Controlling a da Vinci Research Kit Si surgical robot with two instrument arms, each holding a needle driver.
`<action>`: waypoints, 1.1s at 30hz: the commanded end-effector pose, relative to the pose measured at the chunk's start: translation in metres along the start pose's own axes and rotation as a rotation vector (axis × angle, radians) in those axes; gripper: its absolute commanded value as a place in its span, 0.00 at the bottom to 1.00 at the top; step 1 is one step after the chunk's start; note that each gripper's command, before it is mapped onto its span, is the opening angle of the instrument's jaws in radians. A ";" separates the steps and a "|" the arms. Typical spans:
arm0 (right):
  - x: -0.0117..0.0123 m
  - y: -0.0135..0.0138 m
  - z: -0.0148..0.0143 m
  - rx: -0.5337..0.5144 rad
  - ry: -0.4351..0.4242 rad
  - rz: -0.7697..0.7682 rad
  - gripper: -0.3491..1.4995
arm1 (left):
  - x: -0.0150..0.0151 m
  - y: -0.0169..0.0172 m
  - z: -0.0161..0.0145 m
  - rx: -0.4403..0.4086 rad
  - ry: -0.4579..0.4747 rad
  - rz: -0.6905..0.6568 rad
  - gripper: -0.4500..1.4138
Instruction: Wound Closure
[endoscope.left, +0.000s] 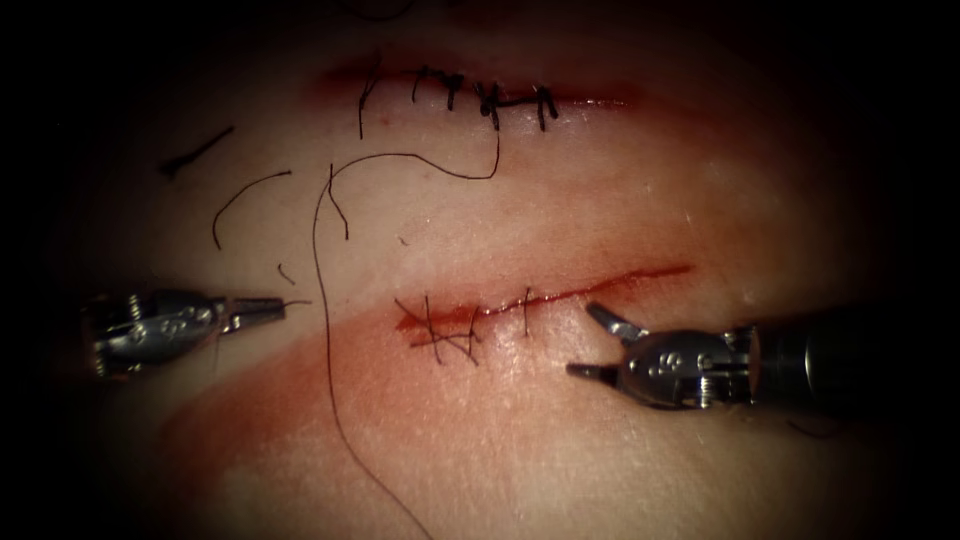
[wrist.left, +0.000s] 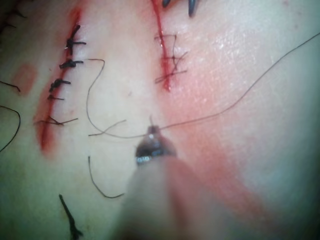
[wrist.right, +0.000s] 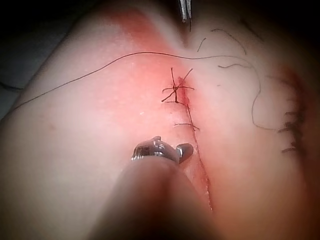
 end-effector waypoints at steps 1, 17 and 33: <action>-0.0001 -0.0009 0.0007 0.004 0.000 0.000 0.99 | -0.0017 -0.0005 0.0000 0.012 -0.005 -0.007 0.19; -0.0018 -0.0021 0.0009 0.013 -0.010 0.007 0.99 | -0.0089 -0.0025 0.0058 0.007 0.028 -0.200 0.96; -0.0026 -0.0042 0.0020 0.039 -0.045 0.016 0.99 | -0.0160 -0.0034 0.0123 0.106 0.025 -0.094 0.94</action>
